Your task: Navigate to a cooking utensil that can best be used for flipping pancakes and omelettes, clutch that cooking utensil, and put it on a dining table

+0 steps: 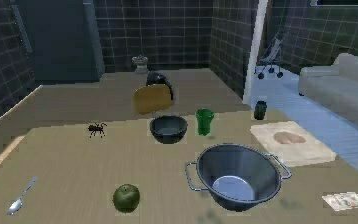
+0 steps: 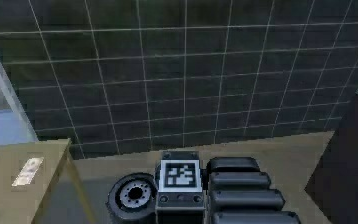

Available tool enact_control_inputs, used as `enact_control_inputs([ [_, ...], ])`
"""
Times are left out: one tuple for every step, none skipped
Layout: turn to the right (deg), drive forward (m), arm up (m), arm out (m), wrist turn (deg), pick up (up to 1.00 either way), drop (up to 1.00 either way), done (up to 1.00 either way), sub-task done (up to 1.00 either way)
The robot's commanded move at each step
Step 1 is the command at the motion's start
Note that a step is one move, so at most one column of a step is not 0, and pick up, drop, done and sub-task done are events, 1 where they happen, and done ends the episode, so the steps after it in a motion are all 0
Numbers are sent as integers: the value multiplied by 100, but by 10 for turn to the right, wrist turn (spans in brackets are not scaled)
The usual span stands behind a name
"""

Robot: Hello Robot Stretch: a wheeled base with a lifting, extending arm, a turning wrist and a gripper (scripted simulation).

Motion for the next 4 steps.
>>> enact_control_inputs([
  [270, 0, 0, 0, 0, 0, 0, 0, 0],
  [0, 15, 0, 0, 0, 0, 0, 0, 0],
  [-450, 0, 0, 0, 0, 0, 0, 0, 0],
  [-450, 0, 0, 0, 0, 0, 0, 0, 0],
])
